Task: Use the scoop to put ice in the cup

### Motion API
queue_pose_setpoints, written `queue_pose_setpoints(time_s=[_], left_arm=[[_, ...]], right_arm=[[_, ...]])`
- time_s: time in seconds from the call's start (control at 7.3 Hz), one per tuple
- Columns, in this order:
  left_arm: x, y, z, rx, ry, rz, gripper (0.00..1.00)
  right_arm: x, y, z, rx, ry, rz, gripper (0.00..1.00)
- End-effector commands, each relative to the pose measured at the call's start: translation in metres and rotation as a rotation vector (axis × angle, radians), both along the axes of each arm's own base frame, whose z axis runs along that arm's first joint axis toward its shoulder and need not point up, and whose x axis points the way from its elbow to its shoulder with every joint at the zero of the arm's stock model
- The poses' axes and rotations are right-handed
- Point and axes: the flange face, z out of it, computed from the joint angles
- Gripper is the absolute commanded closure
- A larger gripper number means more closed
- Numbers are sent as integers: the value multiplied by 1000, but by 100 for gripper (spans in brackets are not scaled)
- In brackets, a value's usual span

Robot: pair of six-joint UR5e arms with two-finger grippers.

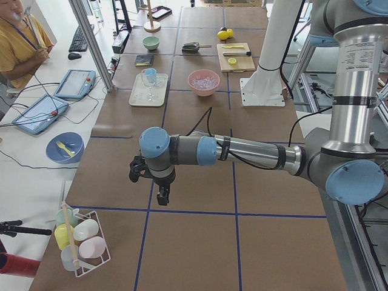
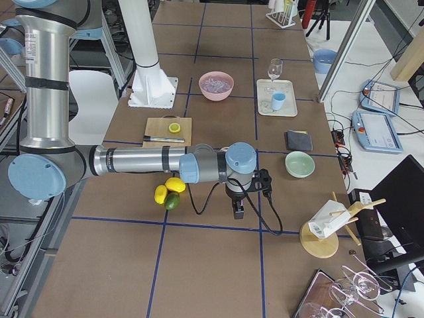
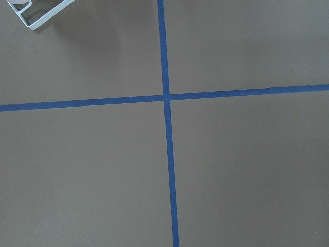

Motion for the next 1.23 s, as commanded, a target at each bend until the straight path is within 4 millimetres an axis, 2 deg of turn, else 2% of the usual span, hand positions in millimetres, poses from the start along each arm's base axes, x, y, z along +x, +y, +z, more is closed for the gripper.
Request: queue_pose_setpoints(time_s=[0.0, 0.55, 0.82, 0.96, 1.1], left_arm=[[1, -1, -14, 34, 0, 3, 0], [5, -2, -17, 41, 4, 11, 0], [6, -2, -22, 84, 4, 13, 0], [22, -5, -37, 152, 8, 48, 0], [57, -11, -55, 249, 17, 119, 0]], right_arm=[[-1, -1, -3, 5, -7, 0, 0], [-1, 0, -7, 12, -18, 2, 0], [-2, 4, -3, 7, -18, -2, 0], [-2, 4, -4, 42, -19, -5, 0], [-4, 3, -7, 75, -25, -7, 0]])
